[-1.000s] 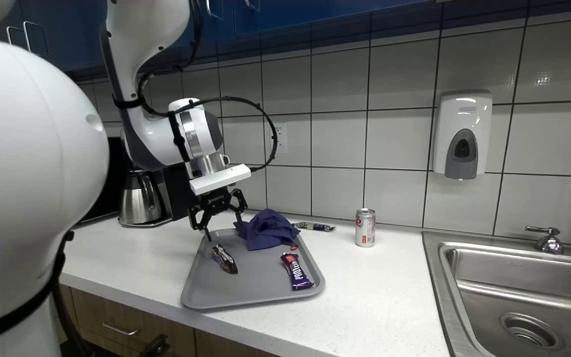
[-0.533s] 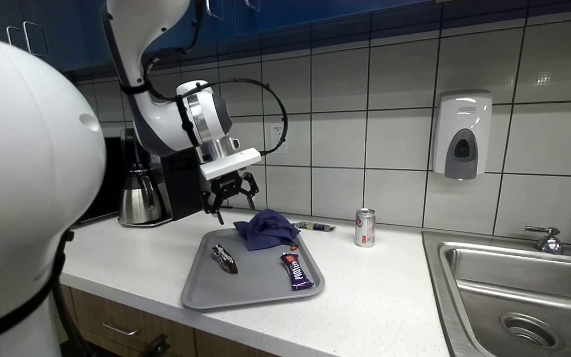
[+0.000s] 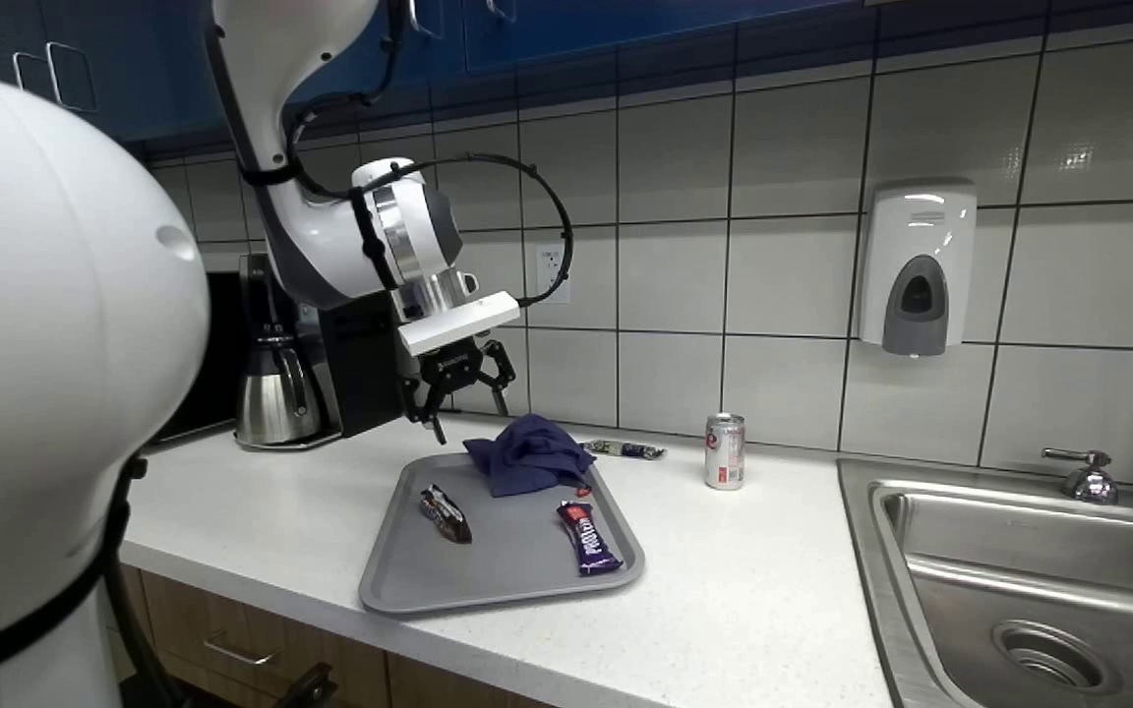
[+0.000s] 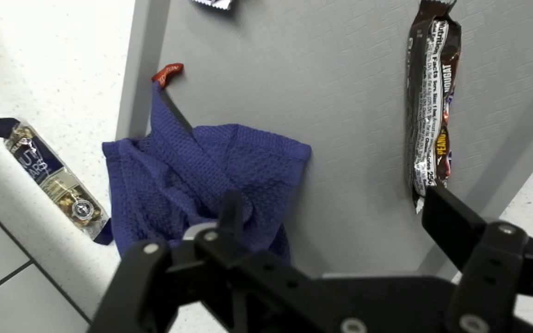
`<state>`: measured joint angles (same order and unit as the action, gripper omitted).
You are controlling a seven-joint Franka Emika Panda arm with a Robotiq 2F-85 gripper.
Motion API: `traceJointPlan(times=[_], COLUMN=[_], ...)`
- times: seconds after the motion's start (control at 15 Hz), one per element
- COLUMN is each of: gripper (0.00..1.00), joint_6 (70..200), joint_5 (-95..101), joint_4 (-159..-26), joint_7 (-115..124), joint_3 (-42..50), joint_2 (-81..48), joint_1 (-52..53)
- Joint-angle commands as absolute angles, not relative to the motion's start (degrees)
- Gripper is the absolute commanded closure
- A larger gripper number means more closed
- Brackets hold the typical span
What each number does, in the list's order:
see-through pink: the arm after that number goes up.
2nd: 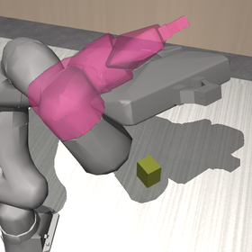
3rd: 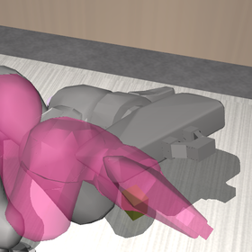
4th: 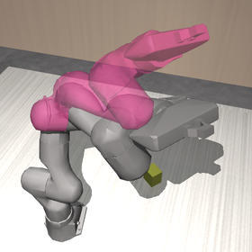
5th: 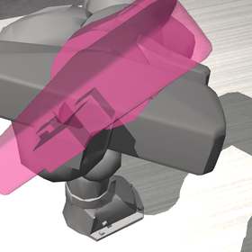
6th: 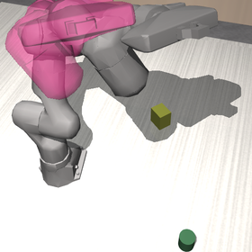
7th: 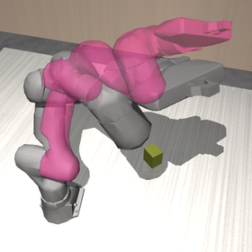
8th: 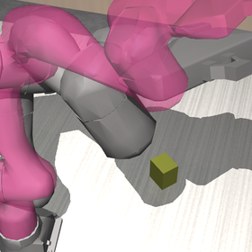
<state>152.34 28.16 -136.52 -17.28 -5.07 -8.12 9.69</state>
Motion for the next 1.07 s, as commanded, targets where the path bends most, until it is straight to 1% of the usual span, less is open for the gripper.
traceJointPlan(times=[0.0, 0.47, 1.0], gripper=[0.0, 0.0, 0.0], joint_6=[152.2, 152.2, 153.21], joint_5=[28.16, 28.16, 25.63], joint_4=[-136.47, -136.47, -132.74], joint_7=[-17.33, -17.33, -19.48], joint_3=[-5.64, -5.64, -4.52], joint_2=[-8.08, -8.08, -12.36], joint_1=[9.12, 9.12, 6.64])
